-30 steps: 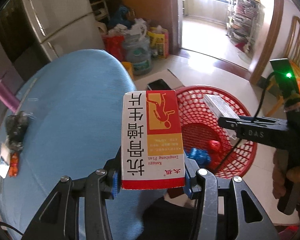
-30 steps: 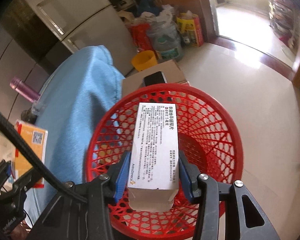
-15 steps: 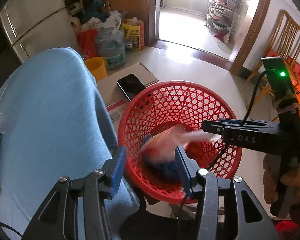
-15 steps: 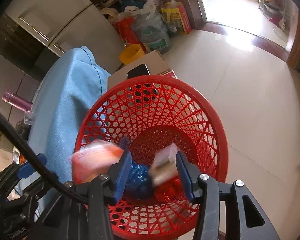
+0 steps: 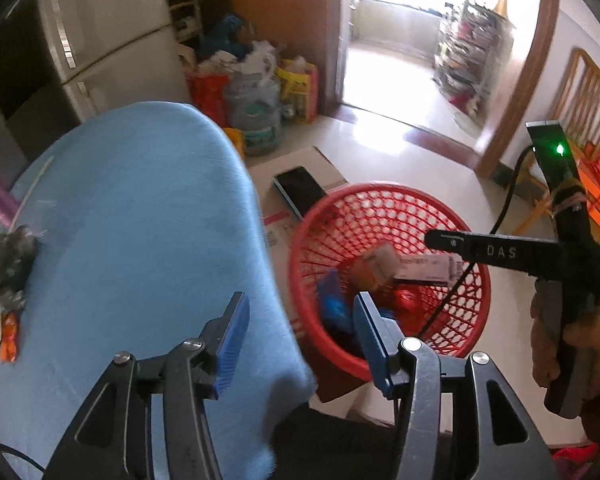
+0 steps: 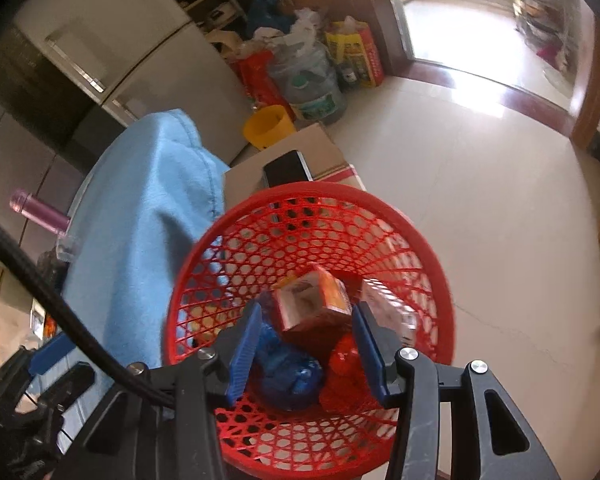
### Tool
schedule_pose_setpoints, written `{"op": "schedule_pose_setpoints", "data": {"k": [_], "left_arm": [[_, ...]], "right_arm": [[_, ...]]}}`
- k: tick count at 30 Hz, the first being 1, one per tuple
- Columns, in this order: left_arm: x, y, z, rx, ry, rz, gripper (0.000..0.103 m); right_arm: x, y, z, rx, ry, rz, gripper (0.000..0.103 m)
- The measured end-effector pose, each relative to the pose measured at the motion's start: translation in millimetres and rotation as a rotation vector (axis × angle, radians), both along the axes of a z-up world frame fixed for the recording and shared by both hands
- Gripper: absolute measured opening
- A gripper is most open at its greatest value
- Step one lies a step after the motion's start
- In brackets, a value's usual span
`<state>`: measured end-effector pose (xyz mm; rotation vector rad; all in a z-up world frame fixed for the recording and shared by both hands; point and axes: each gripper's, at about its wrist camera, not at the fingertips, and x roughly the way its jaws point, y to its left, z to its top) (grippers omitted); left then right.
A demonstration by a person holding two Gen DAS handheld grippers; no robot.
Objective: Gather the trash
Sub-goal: 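Open both grippers over the basket to drop the boxes inside, then bring both grippers back over the table toward the blue toothpaste carton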
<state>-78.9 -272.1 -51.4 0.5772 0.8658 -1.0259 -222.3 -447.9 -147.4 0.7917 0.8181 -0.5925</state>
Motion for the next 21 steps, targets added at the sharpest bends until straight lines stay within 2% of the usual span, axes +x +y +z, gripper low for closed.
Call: {"op": "schedule_pose_setpoints", "data": {"k": [4,11,21], "left_arm": [[10,22,15,-0.035,-0.050,0.069,0.057],[33,55,31,-0.082,-0.079,0.178,0.060],[65,97,26,-0.090,-0.058,0.313,0.060]], "right_arm": [[12,14,12,-0.041,-0.004,0.038,0.051],[30,39,34,-0.133,-0.010,0.105,0.051],[55,71,53,-0.208,-0.024,0.196,0.051]]}}
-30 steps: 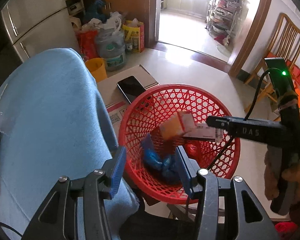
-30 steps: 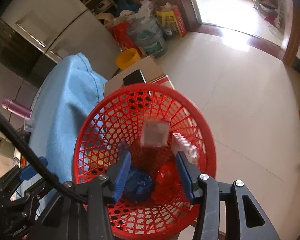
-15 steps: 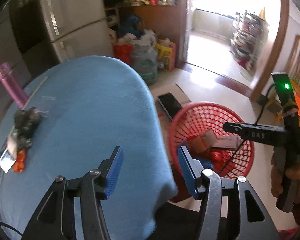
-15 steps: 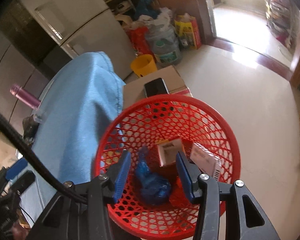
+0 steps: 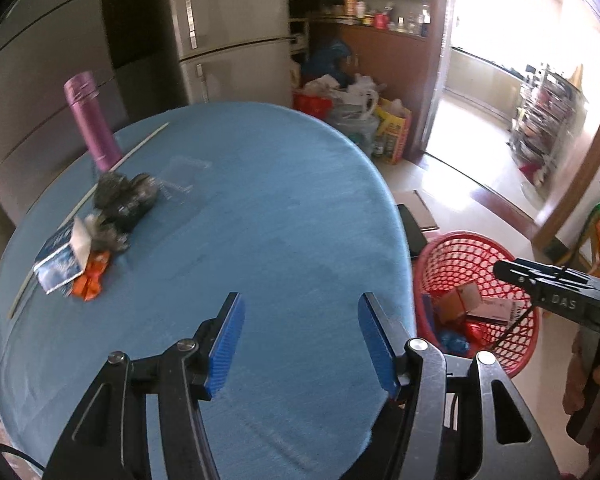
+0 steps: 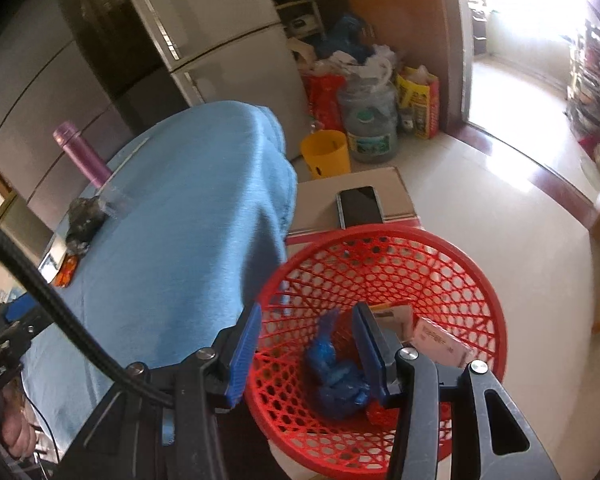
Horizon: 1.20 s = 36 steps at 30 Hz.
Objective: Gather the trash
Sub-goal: 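Bring both grippers back over the table toward the blue toothpaste carton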
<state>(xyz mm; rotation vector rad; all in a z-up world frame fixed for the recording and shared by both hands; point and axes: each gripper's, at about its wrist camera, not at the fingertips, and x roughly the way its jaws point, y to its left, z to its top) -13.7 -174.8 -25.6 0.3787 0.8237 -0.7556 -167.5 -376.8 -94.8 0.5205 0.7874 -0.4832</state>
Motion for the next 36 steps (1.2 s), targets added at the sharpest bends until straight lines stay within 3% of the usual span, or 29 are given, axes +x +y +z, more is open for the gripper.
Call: {"op": "schedule_pose_setpoints", "data": {"k": [20,32,36], "left_arm": [[43,96,-2,-0.016,-0.008,0.252,0.060],[55,162,-12,0.000,0.002,0.406,0.060],[59,183,-10,-0.010,0.004,0.458,0.060]], "right_arm": [[85,112,34,-0.085,-0.068,0.343,0.052],[102,155,25,-0.088,-0.036,0.456,0.057],[106,161,34,-0.101,-0.054,0.477,0.057]]}}
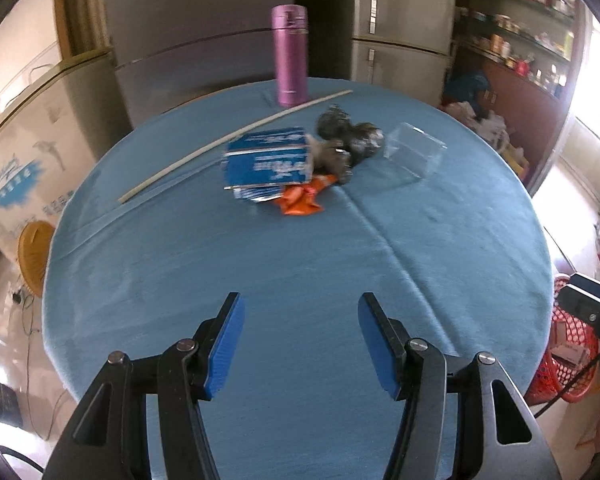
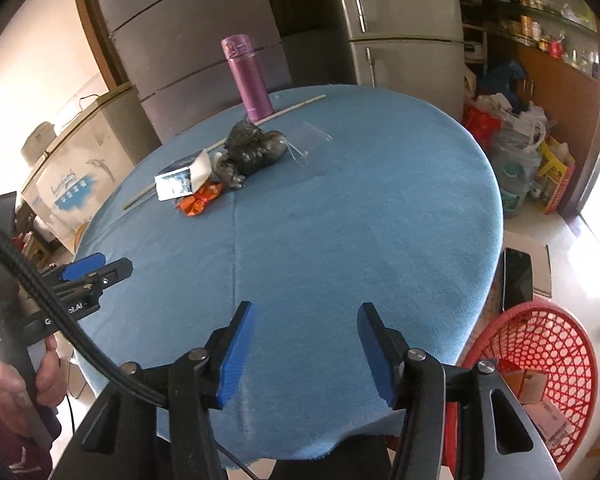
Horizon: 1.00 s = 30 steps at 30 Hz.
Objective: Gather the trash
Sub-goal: 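Bring both grippers back over the table toward the blue toothpaste carton, then grasp the blue toothpaste carton with the left gripper and lift it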
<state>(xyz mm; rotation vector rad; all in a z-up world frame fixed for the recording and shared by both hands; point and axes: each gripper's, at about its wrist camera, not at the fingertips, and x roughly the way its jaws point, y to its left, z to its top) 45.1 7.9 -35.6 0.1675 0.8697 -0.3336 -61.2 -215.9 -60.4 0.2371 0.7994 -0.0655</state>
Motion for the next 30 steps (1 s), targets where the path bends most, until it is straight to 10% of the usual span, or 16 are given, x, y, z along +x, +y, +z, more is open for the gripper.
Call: {"op": "schedule_pose_setpoints", "data": {"k": [19,30], "left_arm": [[37,36,-1,-0.015,0.018,0.094,0.060],[132,13,28,-0.025,-0.022,0.028,0.076]], "right_arm": [[28,10,-8,0.047,0.030,0.037,0.057],[37,-14,-31,0.118,0.077,-0.023,0.057]]}}
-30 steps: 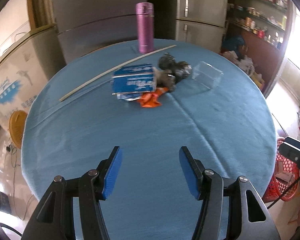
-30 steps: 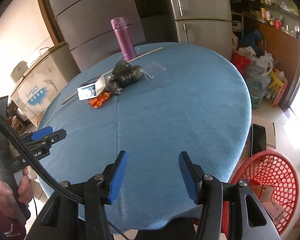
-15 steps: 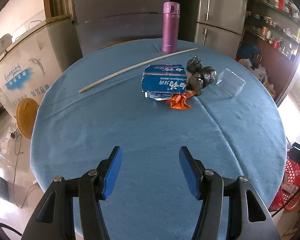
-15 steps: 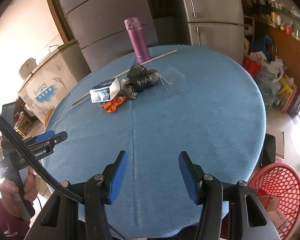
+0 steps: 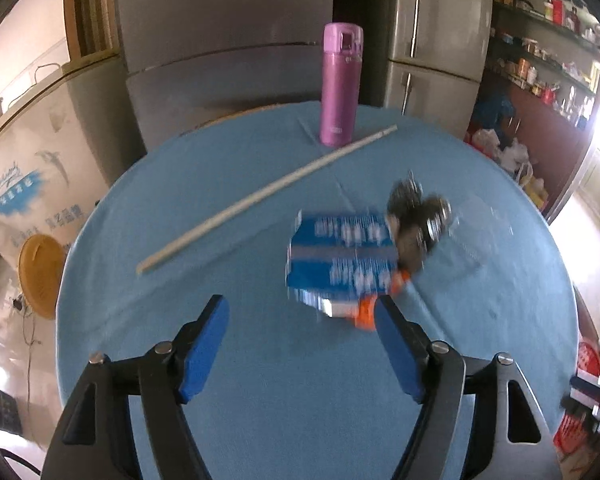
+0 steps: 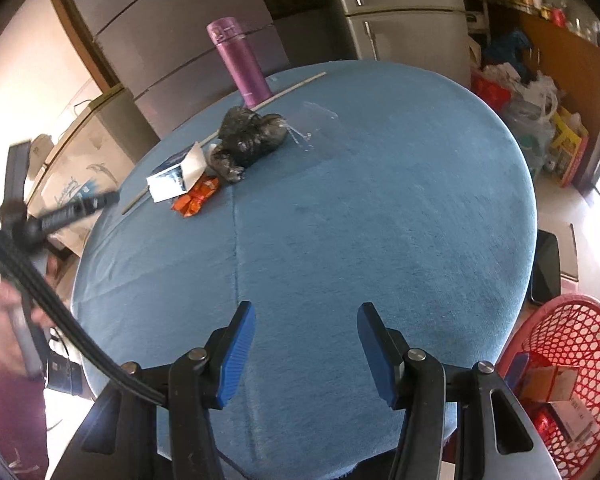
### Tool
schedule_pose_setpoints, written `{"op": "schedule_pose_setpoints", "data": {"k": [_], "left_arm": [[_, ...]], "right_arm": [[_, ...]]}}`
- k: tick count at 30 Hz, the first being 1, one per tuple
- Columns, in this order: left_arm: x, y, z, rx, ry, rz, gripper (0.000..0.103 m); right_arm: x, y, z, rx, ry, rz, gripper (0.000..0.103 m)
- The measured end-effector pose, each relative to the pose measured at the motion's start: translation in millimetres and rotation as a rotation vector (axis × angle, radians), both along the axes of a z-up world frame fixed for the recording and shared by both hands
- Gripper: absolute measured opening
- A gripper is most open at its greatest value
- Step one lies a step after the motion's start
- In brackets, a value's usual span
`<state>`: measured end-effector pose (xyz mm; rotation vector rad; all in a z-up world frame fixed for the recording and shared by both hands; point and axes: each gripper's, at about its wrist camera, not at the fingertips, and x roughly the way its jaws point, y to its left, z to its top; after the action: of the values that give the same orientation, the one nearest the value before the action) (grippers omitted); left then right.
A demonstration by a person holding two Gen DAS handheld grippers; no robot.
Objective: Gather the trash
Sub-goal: 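Grasp the blue toothpaste carton with the left gripper and lift it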
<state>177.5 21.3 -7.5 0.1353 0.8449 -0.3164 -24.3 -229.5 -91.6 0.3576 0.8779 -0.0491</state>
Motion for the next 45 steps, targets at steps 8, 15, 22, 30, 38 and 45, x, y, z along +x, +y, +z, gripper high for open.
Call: {"op": "schedule_pose_setpoints", "data": {"k": [8,15,22,30,38,45], "left_arm": [[88,-32,-5,-0.064,0.097,-0.061,0.078],[140,-36,-38,-0.261,0.359,-0.104,0.078],[92,-22,-56,-0.397,0.505,-0.168,0.072],[-28,-35,-54,-0.305,0.489,-0.344,0.072],[-29,-23,-26,-0.119,0.220,-0.183,0.075],[8,-27,-50,-0.026,0.207,-0.131,0.079]], "right_arm": [[6,-12,-10,0.027,0.025,-0.025,0.057],[7,-18,-16,0.052,0.036,-0.037,0.057],[5,-20,-19,0.080,0.037,-0.042,0.057],[-2,-17,-14,0.076,0.014,-0.037,0.057],[-12,-17,-11,0.075,0.001,-0.039,0.057],[-9,-18,-12,0.069,0.004,-0.040,0.057]]}}
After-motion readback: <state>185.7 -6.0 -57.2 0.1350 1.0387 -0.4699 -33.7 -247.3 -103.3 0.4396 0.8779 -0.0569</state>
